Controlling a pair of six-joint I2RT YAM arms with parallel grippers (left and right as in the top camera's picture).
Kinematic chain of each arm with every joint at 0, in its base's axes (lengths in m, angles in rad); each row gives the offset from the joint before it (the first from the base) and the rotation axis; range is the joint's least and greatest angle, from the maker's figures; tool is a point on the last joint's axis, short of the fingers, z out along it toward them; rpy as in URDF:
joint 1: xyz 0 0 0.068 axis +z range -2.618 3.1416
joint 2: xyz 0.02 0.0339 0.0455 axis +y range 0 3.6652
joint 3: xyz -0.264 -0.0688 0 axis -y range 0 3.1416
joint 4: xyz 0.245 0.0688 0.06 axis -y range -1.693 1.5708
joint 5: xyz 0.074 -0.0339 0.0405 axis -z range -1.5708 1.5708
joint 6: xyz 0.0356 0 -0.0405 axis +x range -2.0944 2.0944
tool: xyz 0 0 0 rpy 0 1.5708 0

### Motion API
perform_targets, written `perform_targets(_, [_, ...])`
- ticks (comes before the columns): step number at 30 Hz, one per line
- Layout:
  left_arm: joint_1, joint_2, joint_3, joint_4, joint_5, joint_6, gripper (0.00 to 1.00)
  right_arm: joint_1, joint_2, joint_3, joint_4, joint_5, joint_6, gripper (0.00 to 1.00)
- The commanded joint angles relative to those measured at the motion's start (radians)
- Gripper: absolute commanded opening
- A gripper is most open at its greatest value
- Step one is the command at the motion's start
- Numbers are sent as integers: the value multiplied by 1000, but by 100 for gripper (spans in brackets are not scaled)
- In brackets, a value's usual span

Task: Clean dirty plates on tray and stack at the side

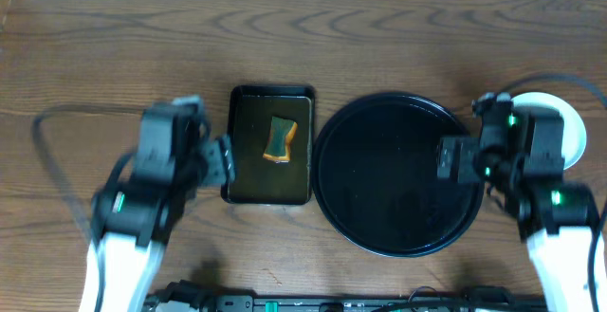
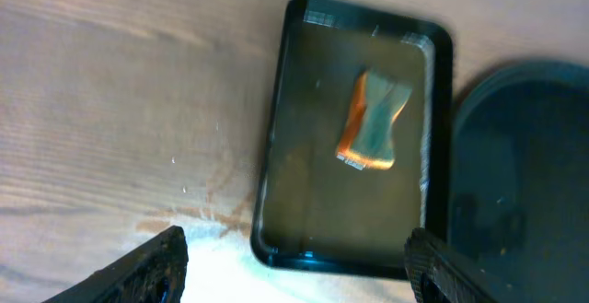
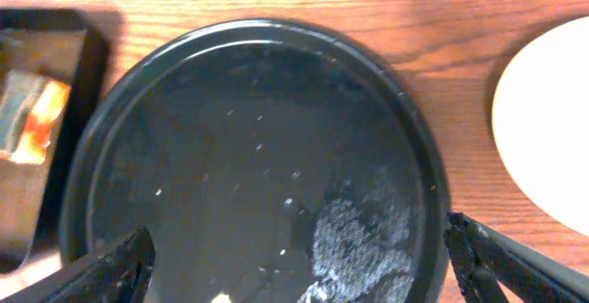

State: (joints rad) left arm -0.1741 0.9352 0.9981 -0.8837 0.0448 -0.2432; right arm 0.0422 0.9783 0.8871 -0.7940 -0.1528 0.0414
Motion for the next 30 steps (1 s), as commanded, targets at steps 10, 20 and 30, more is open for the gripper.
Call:
perform_targets(10, [-2, -418, -134, 32, -12, -2, 77, 18, -259, -107, -60, 6, 10, 99])
perform_targets(20, [-2, -420, -134, -1, -12, -2, 76, 18, -254, -108, -83, 6, 10, 99])
perform_targets(30, [-2, -420, -134, -2, -12, -2, 77, 18, -254, -108, -82, 6, 10, 99])
